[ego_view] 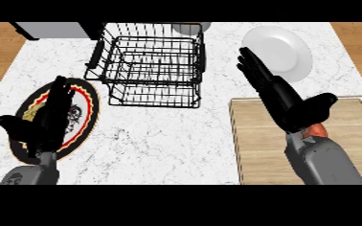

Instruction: Pick the sweet potato from the tray and place it in the tiered basket

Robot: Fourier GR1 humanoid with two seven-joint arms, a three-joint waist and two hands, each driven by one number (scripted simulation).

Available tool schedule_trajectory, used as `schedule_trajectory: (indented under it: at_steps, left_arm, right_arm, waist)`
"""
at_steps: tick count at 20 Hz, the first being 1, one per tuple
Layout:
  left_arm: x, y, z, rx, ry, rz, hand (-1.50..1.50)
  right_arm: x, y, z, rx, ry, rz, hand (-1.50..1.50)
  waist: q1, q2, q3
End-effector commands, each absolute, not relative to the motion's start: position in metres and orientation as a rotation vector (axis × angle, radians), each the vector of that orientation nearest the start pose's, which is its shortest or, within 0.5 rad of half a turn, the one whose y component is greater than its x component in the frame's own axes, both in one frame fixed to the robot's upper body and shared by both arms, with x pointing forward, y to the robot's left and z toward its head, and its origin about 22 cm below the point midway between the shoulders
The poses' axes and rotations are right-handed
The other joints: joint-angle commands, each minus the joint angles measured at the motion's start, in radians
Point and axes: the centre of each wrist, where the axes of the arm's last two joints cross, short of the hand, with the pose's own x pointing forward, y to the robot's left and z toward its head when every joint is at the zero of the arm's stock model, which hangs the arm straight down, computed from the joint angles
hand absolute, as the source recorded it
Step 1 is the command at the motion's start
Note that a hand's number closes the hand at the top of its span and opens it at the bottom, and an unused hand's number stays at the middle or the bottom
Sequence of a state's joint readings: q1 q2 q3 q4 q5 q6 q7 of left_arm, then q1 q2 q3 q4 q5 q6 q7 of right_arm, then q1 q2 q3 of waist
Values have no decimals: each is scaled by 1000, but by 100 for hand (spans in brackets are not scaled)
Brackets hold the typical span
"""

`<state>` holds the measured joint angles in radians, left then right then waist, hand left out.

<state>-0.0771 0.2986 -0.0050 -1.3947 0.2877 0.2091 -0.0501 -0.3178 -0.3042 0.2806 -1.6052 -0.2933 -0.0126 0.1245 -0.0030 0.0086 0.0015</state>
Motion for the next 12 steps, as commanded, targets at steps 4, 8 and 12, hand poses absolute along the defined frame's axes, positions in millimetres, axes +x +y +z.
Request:
schedule_trajectory:
  at_steps: [4,8,12]
  left_arm:
    - [262,272,1,78,-1569,-76,0]
    - [261,238,-12,-43,-1548,-208,0]
    - [273,232,-12,-69,-1526,-212,0]
  right_arm:
    - [298,-268,61,285,-1562,-155,-150]
    - [306,-296,33,129,-1339,-392,-150]
    - [311,-310,29,221,-1529,-596,-150]
  waist:
    - [-25,-3,2]
    - [-14,3,0]
    - [-4,-2,0]
